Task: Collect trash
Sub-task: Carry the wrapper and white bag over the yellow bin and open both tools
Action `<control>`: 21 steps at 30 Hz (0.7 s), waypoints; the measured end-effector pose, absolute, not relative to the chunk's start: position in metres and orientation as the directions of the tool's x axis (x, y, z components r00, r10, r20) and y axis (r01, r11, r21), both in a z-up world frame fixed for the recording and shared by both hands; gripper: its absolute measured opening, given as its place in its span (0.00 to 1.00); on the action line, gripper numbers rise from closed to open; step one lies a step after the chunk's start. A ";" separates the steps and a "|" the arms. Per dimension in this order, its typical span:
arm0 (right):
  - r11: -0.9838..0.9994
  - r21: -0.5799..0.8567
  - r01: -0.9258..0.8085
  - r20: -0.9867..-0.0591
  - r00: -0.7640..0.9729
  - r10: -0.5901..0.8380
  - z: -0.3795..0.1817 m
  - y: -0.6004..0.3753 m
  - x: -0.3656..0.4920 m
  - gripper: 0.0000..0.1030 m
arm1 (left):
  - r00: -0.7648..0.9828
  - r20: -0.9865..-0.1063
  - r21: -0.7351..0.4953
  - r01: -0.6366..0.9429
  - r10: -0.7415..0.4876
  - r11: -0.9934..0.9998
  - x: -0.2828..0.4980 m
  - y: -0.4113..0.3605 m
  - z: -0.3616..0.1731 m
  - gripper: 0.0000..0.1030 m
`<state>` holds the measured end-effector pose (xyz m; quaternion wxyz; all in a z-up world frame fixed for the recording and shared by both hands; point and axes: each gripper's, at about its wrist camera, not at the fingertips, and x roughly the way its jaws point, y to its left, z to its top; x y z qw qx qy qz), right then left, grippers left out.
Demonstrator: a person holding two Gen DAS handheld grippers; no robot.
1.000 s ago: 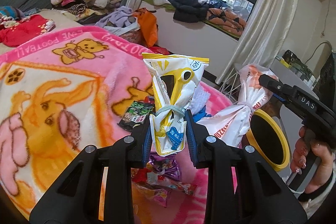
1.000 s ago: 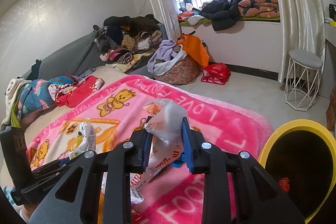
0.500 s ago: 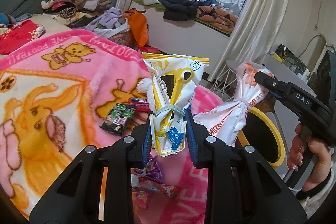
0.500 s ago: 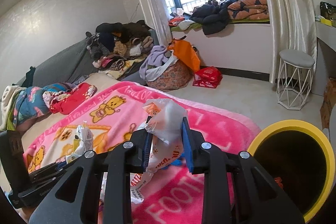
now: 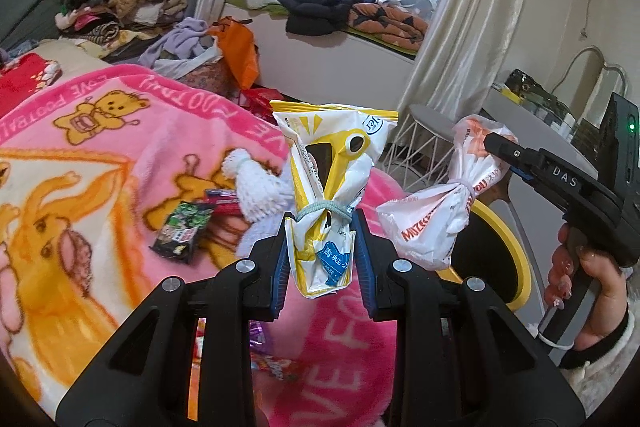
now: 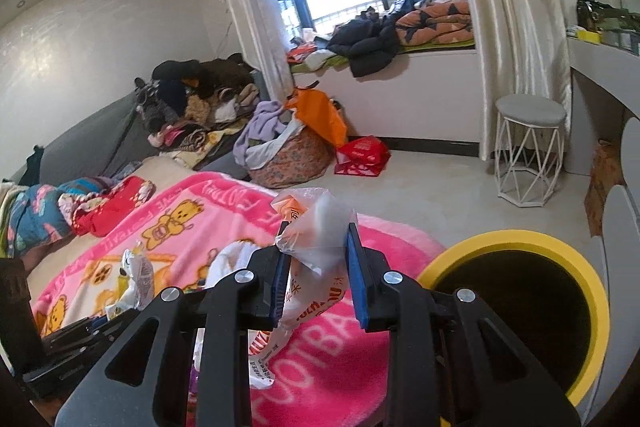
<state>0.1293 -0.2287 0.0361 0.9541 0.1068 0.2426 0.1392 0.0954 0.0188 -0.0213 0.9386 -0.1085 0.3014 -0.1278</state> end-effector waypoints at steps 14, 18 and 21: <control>0.951 0.295 -0.094 -0.423 0.879 0.219 0.032 -0.280 0.126 0.24 | 0.750 -0.542 -0.257 0.281 -0.378 0.925 0.100 -0.031 -0.021 0.22; 0.952 0.299 -0.062 -0.422 0.886 0.190 0.031 -0.294 0.126 0.24 | 0.738 -0.545 -0.248 0.313 -0.399 0.917 0.102 -0.047 -0.022 0.22; 0.955 0.294 -0.041 -0.423 0.890 0.168 0.029 -0.303 0.126 0.24 | 0.731 -0.544 -0.243 0.331 -0.411 0.912 0.103 -0.056 -0.023 0.22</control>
